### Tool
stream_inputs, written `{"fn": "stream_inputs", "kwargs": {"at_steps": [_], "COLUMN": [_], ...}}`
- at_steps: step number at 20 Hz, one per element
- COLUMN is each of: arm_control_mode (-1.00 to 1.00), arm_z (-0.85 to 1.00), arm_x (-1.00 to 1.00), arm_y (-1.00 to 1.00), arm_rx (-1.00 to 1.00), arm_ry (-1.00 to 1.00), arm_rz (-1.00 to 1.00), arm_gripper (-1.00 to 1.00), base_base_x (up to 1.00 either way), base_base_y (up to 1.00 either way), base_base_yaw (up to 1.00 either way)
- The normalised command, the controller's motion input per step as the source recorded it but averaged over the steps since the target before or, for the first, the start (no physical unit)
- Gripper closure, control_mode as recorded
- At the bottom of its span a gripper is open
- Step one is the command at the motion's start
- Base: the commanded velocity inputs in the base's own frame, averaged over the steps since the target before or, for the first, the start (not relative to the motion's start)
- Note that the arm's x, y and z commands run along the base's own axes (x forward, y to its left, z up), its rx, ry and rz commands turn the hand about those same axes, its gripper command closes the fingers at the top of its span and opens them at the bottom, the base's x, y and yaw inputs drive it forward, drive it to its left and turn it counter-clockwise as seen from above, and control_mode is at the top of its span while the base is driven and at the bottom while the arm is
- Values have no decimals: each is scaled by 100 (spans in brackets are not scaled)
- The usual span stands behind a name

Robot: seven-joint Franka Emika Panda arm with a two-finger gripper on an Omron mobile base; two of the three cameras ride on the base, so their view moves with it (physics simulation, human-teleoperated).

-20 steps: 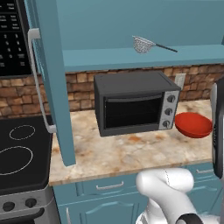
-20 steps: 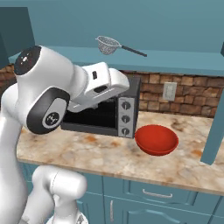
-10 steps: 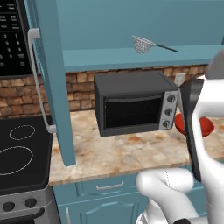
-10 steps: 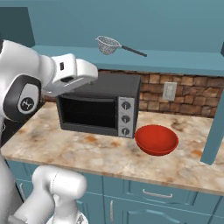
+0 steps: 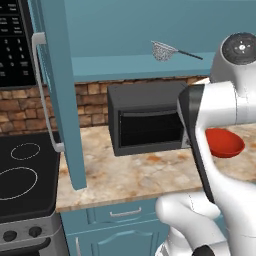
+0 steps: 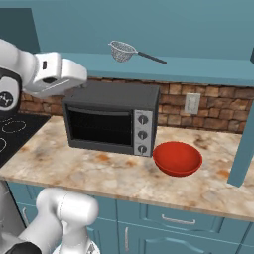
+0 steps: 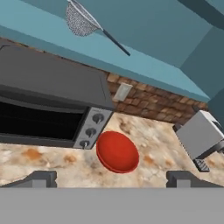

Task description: Open the cabinet and setup a tea strainer by placing it in the bowl upright.

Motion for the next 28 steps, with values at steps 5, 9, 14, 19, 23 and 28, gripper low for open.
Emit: {"fn": "stream_inputs", "kwargs": {"at_steps": [5,9,14,19,23,28], "arm_control_mode": [-100,-100,-100,-100,-100,-100], "arm_z": [11,8,4,11,21,16], "arm_x": [1,8,14,8,3,17], "arm_y": [39,9,0,0,-7,0], "arm_rx": [21,14,0,-9,-13,-14], "arm_ry": [-4,-5,-8,-4,0,0], "arm_rz": [0,1,12,8,0,0], "arm_gripper": [-100,-100,-100,-100,-100,-100], "base_base_x": [0,0,0,0,0,0], "base_base_y": [0,0,0,0,0,0], "base_base_yaw": [0,0,0,0,0,0]}}
